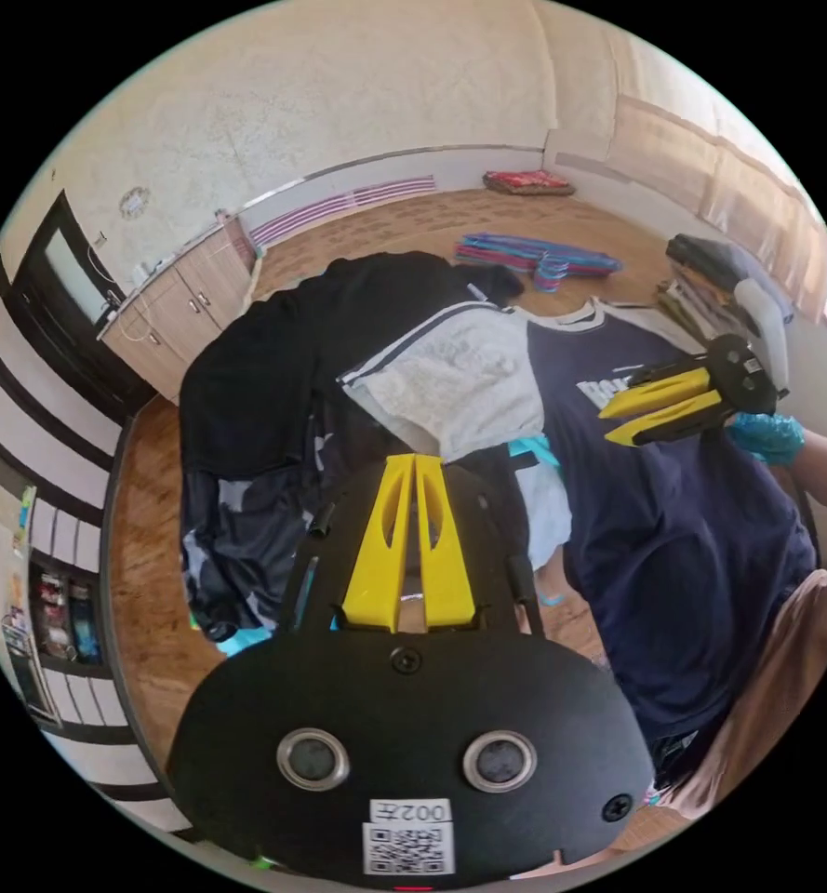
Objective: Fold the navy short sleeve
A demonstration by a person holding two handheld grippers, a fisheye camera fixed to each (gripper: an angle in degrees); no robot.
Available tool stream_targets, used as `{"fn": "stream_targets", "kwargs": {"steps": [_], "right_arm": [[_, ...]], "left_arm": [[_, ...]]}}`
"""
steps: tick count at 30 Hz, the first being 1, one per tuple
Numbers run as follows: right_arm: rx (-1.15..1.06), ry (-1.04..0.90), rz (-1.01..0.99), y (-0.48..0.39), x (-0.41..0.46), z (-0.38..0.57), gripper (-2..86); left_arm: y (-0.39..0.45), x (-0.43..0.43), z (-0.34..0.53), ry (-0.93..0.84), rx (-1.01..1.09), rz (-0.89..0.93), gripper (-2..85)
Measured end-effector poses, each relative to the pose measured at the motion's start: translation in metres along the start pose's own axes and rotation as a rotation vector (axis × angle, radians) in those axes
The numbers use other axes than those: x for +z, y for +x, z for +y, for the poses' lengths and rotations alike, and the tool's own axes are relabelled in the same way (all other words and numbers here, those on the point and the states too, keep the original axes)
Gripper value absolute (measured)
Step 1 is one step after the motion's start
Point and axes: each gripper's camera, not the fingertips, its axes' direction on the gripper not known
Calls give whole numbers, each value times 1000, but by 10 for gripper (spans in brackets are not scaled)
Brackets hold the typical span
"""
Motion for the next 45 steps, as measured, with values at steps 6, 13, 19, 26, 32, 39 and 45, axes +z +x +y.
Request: {"fn": "stream_targets", "kwargs": {"steps": [6, 13, 19, 26, 32, 39, 45], "right_arm": [[4, 27, -19, -6, 8, -16, 64], [-12, 57, -28, -9, 10, -40, 64], [-41, 63, -10, -10, 17, -58, 63], [-34, 102, -2, 7, 30, -111, 71], [51, 158, -58, 29, 56, -178, 93], [122, 96, -50, 37, 118, -253, 120], [106, -21, 44, 32, 166, -294, 121]], "left_arm": [[16, 16, 18, 27, -30, 105, 11], [21, 35, 20, 55, -62, 113, 29], [15, 26, 31, 104, -89, 109, -6], [13, 38, 40, 67, -143, 127, -8], [3, 44, 50, 107, -262, 205, 38], [3, 57, 53, 92, -393, 155, 44], [-2, 64, 54, 49, -464, 130, 42]]}}
